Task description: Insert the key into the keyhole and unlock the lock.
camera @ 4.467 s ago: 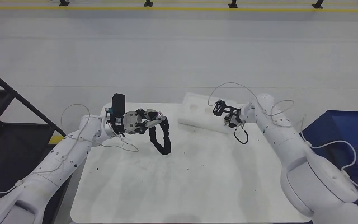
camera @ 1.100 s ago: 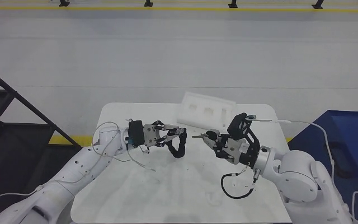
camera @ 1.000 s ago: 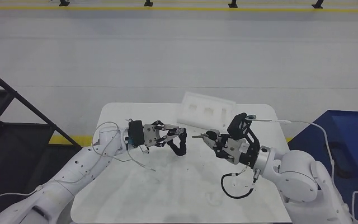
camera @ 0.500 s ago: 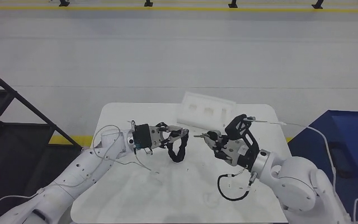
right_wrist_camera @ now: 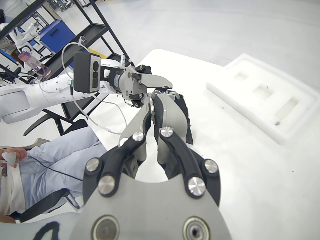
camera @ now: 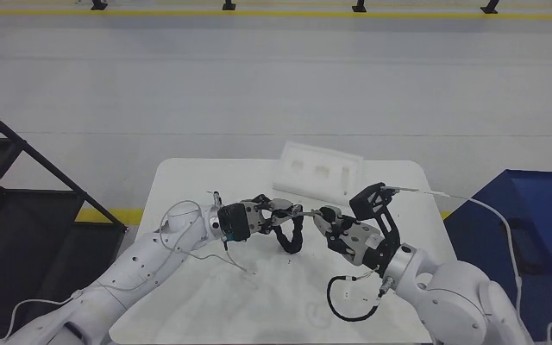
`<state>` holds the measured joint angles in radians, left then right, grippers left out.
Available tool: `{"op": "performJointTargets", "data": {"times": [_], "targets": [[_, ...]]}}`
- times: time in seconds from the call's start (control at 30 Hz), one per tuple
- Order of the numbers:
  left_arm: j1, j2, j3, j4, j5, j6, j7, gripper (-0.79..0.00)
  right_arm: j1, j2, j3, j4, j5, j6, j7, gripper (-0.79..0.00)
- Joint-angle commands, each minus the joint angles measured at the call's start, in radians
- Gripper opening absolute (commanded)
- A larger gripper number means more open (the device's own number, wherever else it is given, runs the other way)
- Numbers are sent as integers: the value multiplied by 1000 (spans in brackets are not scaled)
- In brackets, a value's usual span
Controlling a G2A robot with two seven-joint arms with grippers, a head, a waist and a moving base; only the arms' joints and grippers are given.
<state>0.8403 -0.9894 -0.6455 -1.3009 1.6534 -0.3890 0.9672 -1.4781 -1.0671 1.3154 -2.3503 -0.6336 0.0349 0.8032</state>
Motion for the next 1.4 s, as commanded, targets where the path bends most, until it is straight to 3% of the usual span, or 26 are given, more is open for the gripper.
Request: {"op": "performJointTargets", "data": {"times": [0.0, 1.37], "targets": [[1, -4, -2, 2, 1, 1, 0, -785, 0, -1, -4, 0, 11, 7, 3, -785], [30, -43, -68, 24, 46, -75, 5, -785, 61, -6, -41, 65, 28, 47, 22, -785]]}}
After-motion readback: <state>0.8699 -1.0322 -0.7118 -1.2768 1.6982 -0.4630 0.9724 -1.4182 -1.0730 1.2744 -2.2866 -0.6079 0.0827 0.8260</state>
